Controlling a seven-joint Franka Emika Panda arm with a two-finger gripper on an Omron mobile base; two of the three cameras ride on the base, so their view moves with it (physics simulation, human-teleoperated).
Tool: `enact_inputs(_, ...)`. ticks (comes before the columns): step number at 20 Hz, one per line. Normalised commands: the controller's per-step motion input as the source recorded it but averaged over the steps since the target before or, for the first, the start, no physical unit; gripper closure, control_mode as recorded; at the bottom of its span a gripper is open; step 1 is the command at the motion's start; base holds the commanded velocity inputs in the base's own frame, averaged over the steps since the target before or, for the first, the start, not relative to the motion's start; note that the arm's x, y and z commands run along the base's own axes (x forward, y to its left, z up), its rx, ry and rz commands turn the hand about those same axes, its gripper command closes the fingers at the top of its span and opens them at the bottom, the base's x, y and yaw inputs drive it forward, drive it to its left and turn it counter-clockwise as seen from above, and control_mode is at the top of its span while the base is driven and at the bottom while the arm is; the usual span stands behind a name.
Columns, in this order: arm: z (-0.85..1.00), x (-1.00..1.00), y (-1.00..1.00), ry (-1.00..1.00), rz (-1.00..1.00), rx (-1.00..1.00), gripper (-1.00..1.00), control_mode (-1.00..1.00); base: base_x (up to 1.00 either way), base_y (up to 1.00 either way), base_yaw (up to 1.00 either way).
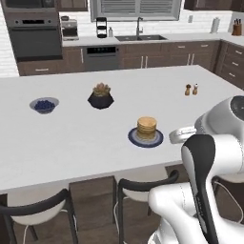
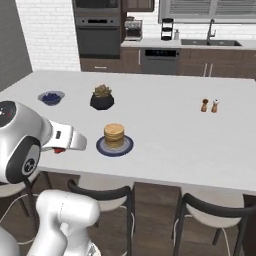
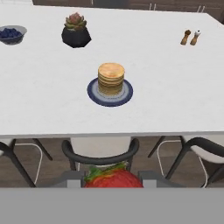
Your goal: Take the strawberry from the fridge and place it on top of the pancake, located on the dining counter.
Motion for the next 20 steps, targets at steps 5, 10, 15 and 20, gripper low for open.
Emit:
enact_inputs(5, 0.0, 0.0, 0.0, 0.0, 0.0, 0.0, 1.0, 1.0, 0.34, -0.08, 0.0)
enact_inputs(10, 0.0, 0.0, 0.0, 0.0, 0.0, 0.0, 1.0, 1.0, 0.63, 0.0, 0.0)
enact_inputs(15, 0.0, 0.0, 0.0, 0.0, 0.0, 0.0, 1.0, 1.0, 0.58, -0.09, 0.0)
enact_inputs(20, 0.0, 0.0, 0.0, 0.0, 0.0, 0.0, 1.0, 1.0, 0.56, 0.0, 0.0)
